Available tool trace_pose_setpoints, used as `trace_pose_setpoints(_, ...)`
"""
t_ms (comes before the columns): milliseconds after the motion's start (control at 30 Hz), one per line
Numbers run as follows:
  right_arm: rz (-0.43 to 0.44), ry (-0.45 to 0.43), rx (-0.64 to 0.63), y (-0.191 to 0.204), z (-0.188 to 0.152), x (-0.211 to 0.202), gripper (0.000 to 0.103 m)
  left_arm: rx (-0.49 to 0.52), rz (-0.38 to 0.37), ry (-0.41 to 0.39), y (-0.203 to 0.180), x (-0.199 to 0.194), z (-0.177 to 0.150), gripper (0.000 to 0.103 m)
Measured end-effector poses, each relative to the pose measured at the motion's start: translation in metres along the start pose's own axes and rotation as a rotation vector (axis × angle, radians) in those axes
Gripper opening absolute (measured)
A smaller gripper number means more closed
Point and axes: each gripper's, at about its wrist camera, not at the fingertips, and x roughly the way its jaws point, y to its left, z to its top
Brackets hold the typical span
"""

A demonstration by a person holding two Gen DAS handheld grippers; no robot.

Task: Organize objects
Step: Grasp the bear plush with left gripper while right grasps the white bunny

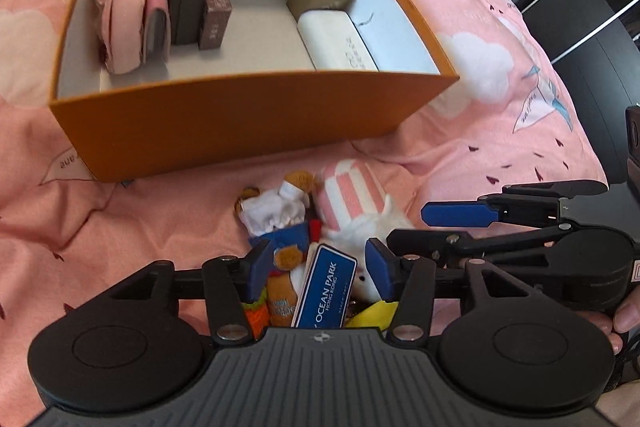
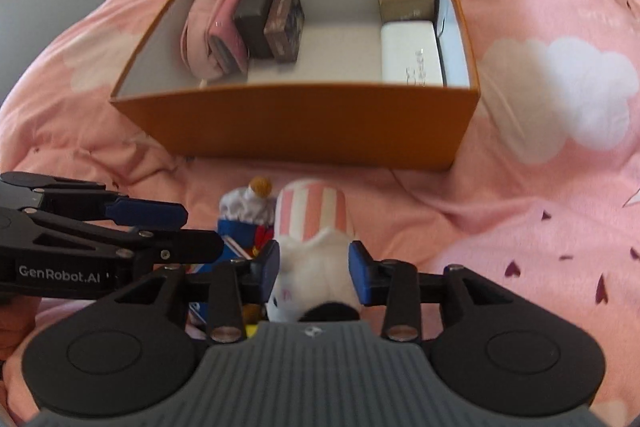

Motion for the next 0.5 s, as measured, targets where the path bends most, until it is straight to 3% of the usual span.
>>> trace_pose_setpoints(167,-0.010,0.056,-0.094,0.002,-0.008,0.009,0.051,0.031,-0.004,0.040,0.000,0.015,-0.005,0.067)
trace_pose_setpoints(333,0.039,0.081,-0.068,-0.010,-0.009,0.018,0.052,-0.040,-0.020,0.093,0.014,0.035,-0.009,0.065)
trace_pose_setpoints(500,0.049,0.091,-0.095,-0.009,-0.008,0.023,0.055,-0.037,-0.004,0.095,0.013,0.042,-0.010,0.064)
